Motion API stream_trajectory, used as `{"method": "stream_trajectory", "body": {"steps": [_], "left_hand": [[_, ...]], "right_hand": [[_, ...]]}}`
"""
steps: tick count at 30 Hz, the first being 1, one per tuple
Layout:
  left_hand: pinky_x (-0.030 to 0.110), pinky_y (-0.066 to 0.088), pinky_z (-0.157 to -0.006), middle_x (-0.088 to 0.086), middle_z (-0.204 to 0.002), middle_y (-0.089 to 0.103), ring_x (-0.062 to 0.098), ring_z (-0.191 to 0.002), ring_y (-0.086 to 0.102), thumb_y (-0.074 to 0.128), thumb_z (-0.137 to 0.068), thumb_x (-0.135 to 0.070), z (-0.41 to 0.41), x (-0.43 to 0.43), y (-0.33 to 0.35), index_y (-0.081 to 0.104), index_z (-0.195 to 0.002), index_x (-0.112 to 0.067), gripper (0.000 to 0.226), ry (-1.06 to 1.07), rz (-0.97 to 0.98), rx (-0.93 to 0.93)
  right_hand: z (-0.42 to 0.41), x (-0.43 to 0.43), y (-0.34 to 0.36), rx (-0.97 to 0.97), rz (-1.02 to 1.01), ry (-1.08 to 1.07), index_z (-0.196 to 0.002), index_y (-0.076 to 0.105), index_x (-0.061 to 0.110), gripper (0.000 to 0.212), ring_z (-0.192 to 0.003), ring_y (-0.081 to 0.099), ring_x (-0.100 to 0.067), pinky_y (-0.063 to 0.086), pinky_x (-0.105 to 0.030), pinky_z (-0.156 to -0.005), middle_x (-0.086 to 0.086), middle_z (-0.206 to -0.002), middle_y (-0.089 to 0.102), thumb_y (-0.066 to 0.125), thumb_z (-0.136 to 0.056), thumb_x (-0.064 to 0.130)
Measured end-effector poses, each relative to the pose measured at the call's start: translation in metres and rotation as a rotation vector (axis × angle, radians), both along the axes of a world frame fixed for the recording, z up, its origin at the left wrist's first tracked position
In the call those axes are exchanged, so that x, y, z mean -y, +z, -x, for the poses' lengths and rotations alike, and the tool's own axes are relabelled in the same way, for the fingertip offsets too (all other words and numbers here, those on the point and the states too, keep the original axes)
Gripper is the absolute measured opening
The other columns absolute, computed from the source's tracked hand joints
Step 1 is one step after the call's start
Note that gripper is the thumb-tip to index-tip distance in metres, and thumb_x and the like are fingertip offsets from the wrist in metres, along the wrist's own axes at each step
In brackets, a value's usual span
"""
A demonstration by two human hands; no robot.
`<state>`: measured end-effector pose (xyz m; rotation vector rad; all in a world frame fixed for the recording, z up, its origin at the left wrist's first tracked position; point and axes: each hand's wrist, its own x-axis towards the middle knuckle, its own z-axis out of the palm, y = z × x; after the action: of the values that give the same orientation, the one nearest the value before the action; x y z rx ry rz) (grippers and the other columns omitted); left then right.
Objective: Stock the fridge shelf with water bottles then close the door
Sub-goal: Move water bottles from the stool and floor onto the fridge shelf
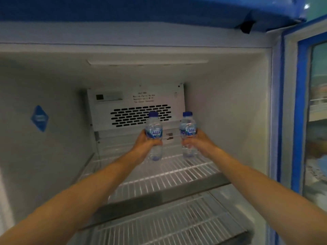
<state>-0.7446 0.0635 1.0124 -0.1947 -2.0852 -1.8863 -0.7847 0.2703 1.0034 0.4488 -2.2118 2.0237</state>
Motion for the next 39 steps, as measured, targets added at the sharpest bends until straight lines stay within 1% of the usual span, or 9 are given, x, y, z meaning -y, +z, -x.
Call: {"method": "stream_trajectory", "body": {"steps": [4,7,9,14,19,22,29,33,39], "left_hand": [[0.028,0.048,-0.078,0.008,-0.106,0.061,0.021,-0.094,0.059,0.071,-0.072,0.011,0.037,-0.017,-0.001,0.046,-0.122,-0.006,0.058,-0.062,-0.013,0.008],[0.034,0.049,-0.089,0.011,-0.113,0.063,0.025,-0.101,0.060,0.073,-0.070,0.010,0.067,-0.029,-0.006,0.048,-0.119,-0.007,0.057,-0.101,-0.020,0.018],[0.037,0.048,-0.095,0.013,-0.118,0.063,0.027,-0.108,0.060,0.074,-0.069,0.010,0.082,-0.038,-0.008,0.049,-0.123,-0.005,0.062,-0.120,-0.017,0.028],[0.037,0.051,-0.089,0.013,-0.115,0.065,0.026,-0.102,0.062,0.071,-0.069,0.013,0.113,-0.059,-0.011,0.055,-0.114,-0.008,0.051,-0.151,-0.035,0.031],[0.042,0.053,-0.088,0.016,-0.105,0.068,0.031,-0.097,0.064,0.065,-0.070,0.016,0.144,-0.061,-0.021,0.060,-0.108,-0.003,0.043,-0.153,-0.075,0.061],[0.037,0.054,-0.080,0.018,-0.100,0.068,0.030,-0.092,0.065,0.061,-0.071,0.016,0.155,-0.060,-0.026,0.062,-0.108,-0.001,0.041,-0.186,-0.098,0.079],[0.048,0.053,-0.091,0.012,-0.108,0.070,0.030,-0.101,0.066,0.076,-0.061,0.001,0.181,-0.064,-0.036,0.060,-0.117,-0.007,0.059,-0.184,-0.067,0.086],[0.048,0.051,-0.093,0.005,-0.113,0.068,0.024,-0.103,0.065,0.083,-0.042,-0.018,0.217,-0.063,-0.056,0.053,-0.124,-0.016,0.087,-0.142,-0.096,0.104],[0.043,0.052,-0.092,0.006,-0.109,0.070,0.023,-0.100,0.066,0.085,-0.049,-0.007,0.181,-0.063,-0.057,0.056,-0.121,-0.011,0.077,-0.182,0.033,0.121]], "right_hand": [[0.024,-0.013,-0.015,0.034,0.009,-0.069,-0.119,0.060,0.010,0.078,-0.096,0.069,-0.028,0.057,-0.037,-0.078,-0.013,-0.107,0.071,0.080,-0.043,0.018],[0.035,-0.021,-0.022,0.048,-0.006,-0.099,-0.120,0.058,0.009,0.091,-0.096,0.068,-0.028,0.057,-0.036,-0.075,-0.012,-0.107,0.071,0.080,-0.034,0.025],[0.038,-0.023,-0.024,0.043,0.011,-0.090,-0.121,0.056,0.010,0.092,-0.098,0.067,-0.029,0.055,-0.034,-0.073,-0.012,-0.109,0.070,0.080,-0.034,0.025],[0.048,-0.027,-0.030,0.060,0.035,-0.020,-0.127,0.051,0.012,0.092,-0.103,0.067,-0.029,0.055,-0.047,-0.090,-0.012,-0.113,0.069,0.083,-0.041,0.017],[0.054,-0.029,-0.035,0.087,0.021,0.039,-0.131,0.046,0.011,0.094,-0.107,0.065,-0.032,0.051,-0.054,-0.093,-0.016,-0.117,0.066,0.086,-0.045,0.014],[0.048,-0.028,-0.031,0.072,0.002,0.067,-0.127,0.051,0.009,0.081,-0.107,0.064,-0.035,0.050,-0.053,-0.095,-0.019,-0.115,0.067,0.080,-0.051,0.007],[0.045,-0.029,-0.029,0.022,-0.028,0.079,-0.118,0.060,0.002,0.051,-0.099,0.065,-0.034,0.051,-0.048,-0.092,-0.026,-0.111,0.067,0.067,-0.069,-0.011],[0.053,-0.029,-0.033,0.050,-0.033,0.059,-0.127,0.052,0.007,0.075,-0.106,0.064,-0.036,0.051,-0.052,-0.093,-0.021,-0.112,0.067,0.076,-0.056,0.007],[0.053,-0.028,-0.034,0.054,-0.023,0.059,-0.126,0.053,0.011,0.079,-0.108,0.062,-0.039,0.049,-0.056,-0.093,-0.020,-0.113,0.067,0.077,-0.051,0.013]]}}
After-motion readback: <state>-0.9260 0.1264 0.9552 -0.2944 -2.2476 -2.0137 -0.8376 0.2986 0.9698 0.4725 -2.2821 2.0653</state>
